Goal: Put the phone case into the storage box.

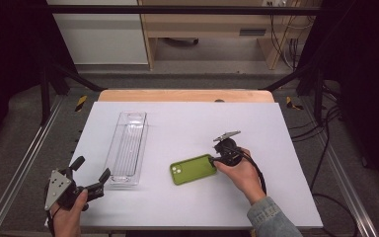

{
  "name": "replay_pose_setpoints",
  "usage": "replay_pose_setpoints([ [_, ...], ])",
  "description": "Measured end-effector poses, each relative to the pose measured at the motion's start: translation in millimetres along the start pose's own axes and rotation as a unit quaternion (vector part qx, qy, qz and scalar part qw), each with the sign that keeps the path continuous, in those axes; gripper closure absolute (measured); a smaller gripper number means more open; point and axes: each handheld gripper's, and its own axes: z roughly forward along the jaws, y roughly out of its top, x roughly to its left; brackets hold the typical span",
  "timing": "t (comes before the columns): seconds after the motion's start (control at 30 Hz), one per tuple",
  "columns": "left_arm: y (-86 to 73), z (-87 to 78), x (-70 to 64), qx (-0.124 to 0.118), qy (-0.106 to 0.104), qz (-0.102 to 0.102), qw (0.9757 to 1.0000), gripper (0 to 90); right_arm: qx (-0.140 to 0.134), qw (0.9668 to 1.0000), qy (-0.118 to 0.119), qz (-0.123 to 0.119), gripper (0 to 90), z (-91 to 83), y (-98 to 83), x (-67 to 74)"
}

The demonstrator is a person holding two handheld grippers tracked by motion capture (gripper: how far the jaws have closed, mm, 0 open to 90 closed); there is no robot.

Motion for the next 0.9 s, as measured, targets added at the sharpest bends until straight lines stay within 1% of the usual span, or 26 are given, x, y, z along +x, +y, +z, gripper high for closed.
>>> replay_pose_setpoints([
  [0.03,0.0,0.0,0.1,0.0,0.0,0.0,1.0,1.9,0.007,1.0,0.005,0.004,52.8,1.5,-0.1,-0.6],
  [0.1,0.0,0.0,0.1,0.0,0.0,-0.001,1.0,1.9,0.009,0.9999,0.004,0.006,54.0,2.0,-0.2,-0.6],
  [0.23,0.1,-0.1,0.0,0.0,0.0,-0.001,1.0,1.9,0.018,0.9996,0.01,0.02,59.4,4.3,0.1,-1.4],
  [0.27,0.1,-0.1,0.0,0.0,0.0,0.0,1.0,1.9,0.018,0.9996,0.012,0.019,60.9,5.0,-0.1,-2.0],
  [0.5,0.2,0.1,0.0,0.0,0.0,0.0,1.0,1.9,0.022,0.9992,0.02,0.028,66.1,8.9,-1.7,-2.3],
  [0.53,0.1,0.0,0.0,0.0,0.0,0.0,1.0,1.9,0.021,0.999,0.022,0.034,67.1,9.8,-2.6,-3.0],
  [0.73,0.1,0.3,-0.2,0.0,-0.001,0.0,1.0,1.9,0.022,0.9984,0.032,0.041,70.1,11.1,-4.7,-3.8],
  [0.9,0.1,0.4,-0.6,0.001,-0.001,0.001,1.0,1.9,0.024,0.998,0.036,0.046,72.7,11.5,-4.3,-3.6],
])
